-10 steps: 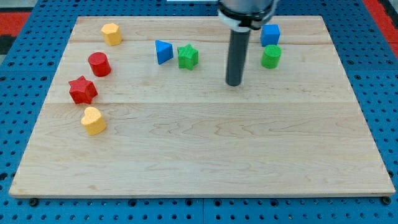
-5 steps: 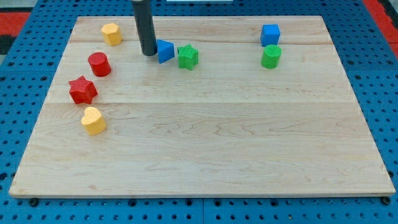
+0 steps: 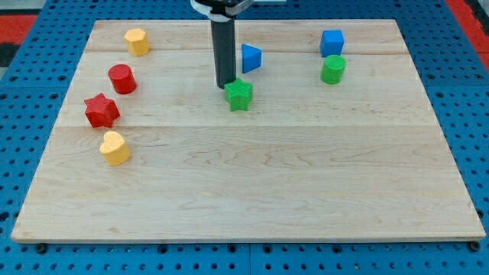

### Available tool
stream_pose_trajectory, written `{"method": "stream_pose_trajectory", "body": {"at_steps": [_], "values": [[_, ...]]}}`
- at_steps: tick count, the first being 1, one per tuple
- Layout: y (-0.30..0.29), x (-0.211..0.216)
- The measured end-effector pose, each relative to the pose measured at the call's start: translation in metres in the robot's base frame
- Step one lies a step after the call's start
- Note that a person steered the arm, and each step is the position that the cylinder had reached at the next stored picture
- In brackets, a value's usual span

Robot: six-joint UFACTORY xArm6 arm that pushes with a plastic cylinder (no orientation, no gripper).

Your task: Place the green star below to the green circle

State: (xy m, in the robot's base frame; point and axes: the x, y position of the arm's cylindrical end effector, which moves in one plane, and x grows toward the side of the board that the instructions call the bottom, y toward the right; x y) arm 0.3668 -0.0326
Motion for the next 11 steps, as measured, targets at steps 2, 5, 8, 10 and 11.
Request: {"method": "stream_pose_trajectory", "body": {"at_steps": [2, 5, 8, 10, 11], "values": [[-0.019, 0.028], [0.068, 0.043], [0.064, 0.051], [0.091, 0.031], [0.103, 0.029]]}}
